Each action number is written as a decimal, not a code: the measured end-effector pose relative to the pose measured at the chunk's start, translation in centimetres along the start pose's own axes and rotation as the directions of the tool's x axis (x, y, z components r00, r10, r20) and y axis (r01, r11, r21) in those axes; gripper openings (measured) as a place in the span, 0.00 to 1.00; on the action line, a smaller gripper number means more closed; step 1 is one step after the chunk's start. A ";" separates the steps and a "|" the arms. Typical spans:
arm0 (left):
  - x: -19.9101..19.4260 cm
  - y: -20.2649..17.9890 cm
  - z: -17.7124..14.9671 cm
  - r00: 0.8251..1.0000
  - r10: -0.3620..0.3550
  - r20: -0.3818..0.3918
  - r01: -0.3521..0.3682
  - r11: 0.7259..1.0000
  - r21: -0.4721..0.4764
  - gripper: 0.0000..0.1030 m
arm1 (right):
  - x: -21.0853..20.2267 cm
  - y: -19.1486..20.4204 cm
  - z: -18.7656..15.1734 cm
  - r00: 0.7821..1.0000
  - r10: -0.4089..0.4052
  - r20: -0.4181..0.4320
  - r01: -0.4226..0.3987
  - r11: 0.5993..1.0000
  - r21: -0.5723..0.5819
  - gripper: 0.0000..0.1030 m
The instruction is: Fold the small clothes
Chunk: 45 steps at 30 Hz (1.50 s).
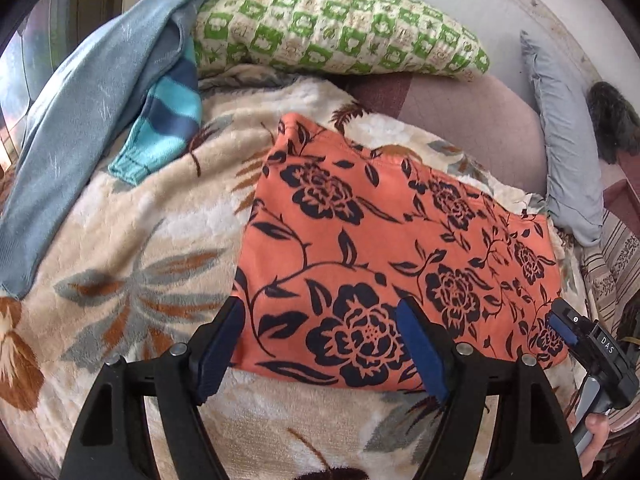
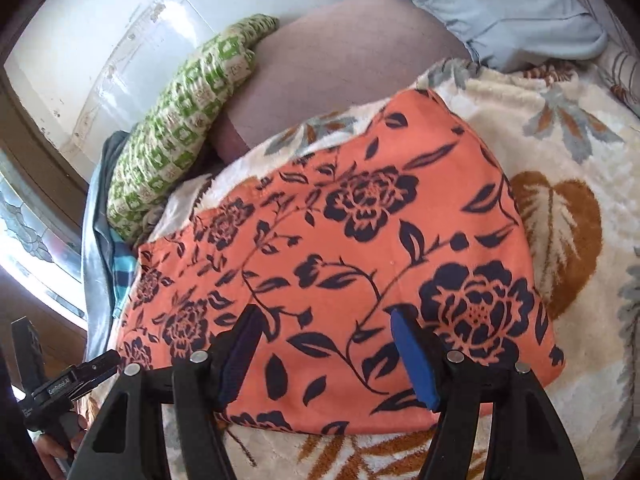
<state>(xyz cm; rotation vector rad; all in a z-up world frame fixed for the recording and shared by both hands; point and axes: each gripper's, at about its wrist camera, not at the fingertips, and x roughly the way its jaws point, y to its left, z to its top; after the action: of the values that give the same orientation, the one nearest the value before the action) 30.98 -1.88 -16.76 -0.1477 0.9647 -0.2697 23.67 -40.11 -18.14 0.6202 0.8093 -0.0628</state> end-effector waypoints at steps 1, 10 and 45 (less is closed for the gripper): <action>0.1 0.0 0.2 1.000 0.006 0.008 -0.006 1.000 0.012 0.77 | 0.1 0.0 0.1 1.000 0.005 0.005 -0.005 1.000 -0.001 0.68; 5.5 2.9 0.3 0.982 0.118 -0.148 -0.125 0.991 -0.044 0.79 | 4.0 0.3 -0.5 0.992 -0.086 -0.088 0.078 0.993 -0.087 0.72; 2.4 4.2 -3.6 0.978 -0.206 0.006 0.179 0.833 -0.523 0.78 | -2.2 -1.2 0.7 0.978 0.207 0.005 -0.206 0.971 0.120 0.73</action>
<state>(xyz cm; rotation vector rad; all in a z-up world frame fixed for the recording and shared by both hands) 30.00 1.45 -21.68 -0.7474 1.0579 -0.1901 22.25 -41.90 -16.81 0.8160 0.7481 0.0820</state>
